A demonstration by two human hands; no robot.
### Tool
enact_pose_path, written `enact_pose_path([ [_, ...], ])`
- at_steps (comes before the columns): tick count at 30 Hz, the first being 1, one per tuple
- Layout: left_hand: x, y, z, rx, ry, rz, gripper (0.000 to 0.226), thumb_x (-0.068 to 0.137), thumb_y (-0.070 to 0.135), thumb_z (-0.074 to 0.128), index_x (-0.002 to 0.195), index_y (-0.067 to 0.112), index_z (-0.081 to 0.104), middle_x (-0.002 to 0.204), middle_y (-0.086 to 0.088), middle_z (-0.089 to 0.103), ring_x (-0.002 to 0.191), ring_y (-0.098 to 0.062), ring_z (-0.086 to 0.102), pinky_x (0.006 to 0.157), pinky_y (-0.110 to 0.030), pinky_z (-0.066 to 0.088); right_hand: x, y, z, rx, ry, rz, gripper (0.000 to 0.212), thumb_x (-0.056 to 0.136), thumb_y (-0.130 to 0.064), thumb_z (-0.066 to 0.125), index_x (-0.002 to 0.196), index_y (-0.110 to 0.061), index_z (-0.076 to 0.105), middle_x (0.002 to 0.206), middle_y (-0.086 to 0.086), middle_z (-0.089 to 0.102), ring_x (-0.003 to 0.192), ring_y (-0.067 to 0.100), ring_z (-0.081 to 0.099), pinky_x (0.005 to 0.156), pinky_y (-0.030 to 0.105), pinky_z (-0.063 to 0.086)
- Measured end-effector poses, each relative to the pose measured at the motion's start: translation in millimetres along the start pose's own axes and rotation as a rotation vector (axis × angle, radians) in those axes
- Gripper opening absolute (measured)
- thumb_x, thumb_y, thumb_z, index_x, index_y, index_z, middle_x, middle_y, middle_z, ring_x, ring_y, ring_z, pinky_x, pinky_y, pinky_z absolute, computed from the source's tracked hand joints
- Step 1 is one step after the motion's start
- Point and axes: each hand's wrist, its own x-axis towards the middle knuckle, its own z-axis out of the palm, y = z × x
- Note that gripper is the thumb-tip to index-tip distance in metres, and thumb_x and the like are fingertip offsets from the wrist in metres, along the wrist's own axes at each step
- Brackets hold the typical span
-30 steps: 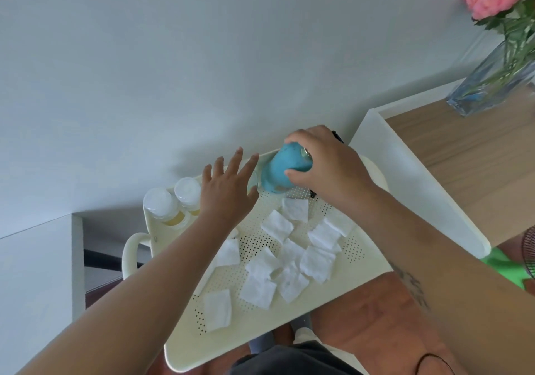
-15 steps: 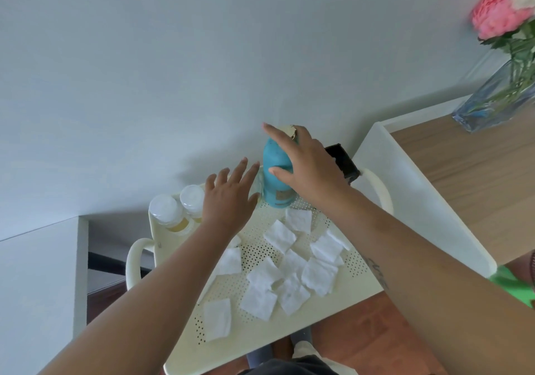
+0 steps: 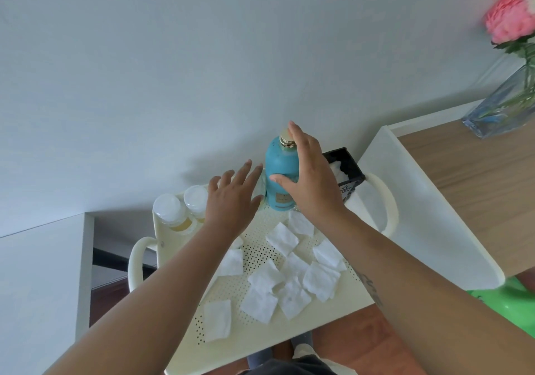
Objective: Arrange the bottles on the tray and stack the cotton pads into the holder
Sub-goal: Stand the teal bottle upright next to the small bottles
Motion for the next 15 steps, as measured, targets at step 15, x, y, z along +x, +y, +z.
enact_pose_path([
  [15,-54,-10,-19,-0.218,0.279,-0.115,0.05,0.084,0.031,0.071,0.131,0.018,0.057,0.124,-0.002,0.061,0.111,-0.032,0.049,0.093,-0.047,0.041,-64,7,22,-0.023,0.184,-0.076,0.048,0.083,-0.023,0.071,0.122,-0.019,0.044,0.109,0.009,0.057,0.101,0.024,0.059,0.066,0.032,0.058],
])
